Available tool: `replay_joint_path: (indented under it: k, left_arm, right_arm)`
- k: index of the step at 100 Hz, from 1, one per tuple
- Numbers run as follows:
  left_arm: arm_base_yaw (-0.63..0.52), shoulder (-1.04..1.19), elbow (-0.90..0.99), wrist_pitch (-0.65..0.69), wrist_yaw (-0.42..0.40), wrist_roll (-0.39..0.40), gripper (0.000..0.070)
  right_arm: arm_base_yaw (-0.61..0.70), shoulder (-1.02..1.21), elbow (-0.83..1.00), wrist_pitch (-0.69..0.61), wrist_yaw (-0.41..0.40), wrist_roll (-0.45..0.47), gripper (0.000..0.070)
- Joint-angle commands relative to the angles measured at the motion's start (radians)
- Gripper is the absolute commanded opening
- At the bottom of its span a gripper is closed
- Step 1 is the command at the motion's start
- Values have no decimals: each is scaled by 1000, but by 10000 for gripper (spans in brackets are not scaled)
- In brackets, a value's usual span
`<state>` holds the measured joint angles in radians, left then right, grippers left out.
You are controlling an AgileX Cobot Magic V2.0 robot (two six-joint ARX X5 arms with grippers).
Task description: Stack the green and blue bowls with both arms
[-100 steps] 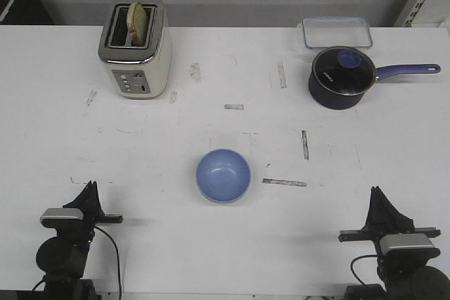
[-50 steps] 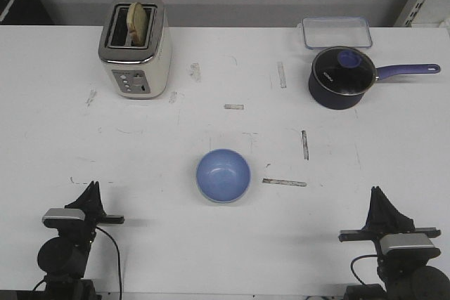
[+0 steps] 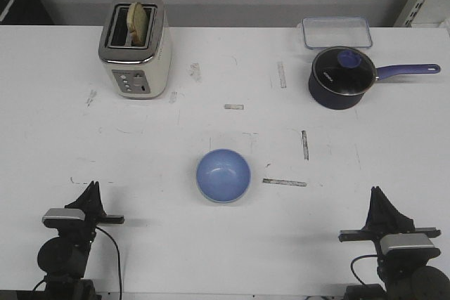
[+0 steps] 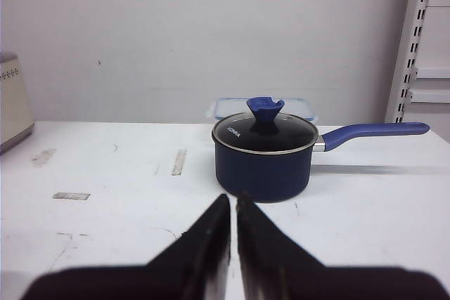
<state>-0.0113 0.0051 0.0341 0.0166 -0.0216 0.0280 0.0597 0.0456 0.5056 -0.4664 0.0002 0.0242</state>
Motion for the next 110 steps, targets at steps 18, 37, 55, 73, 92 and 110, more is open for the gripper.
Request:
replay_joint_path:
  k: [18, 37, 55, 73, 92, 110]
  left_arm:
    - [-1, -2, -22, 14, -1, 6, 1]
    - [-1, -2, -22, 14, -1, 6, 1]
    - [-1, -2, -22, 14, -1, 6, 1]
    - [-1, -2, -22, 15, -1, 6, 1]
    - [-1, -2, -22, 14, -1, 6, 1]
    - [-1, -2, -22, 14, -1, 6, 1]
  right_arm:
    - [-15, -2, -2, 17, 0, -2, 7]
    - [-93, -1, -120, 79, 0, -2, 7]
    - [-140, -4, -280, 178, -4, 10, 7]
    - [-142, -44, -421, 300, -5, 13, 7]
    - [-142, -44, -493, 369, -27, 24, 7]
    - [-142, -44, -493, 370, -26, 24, 7]
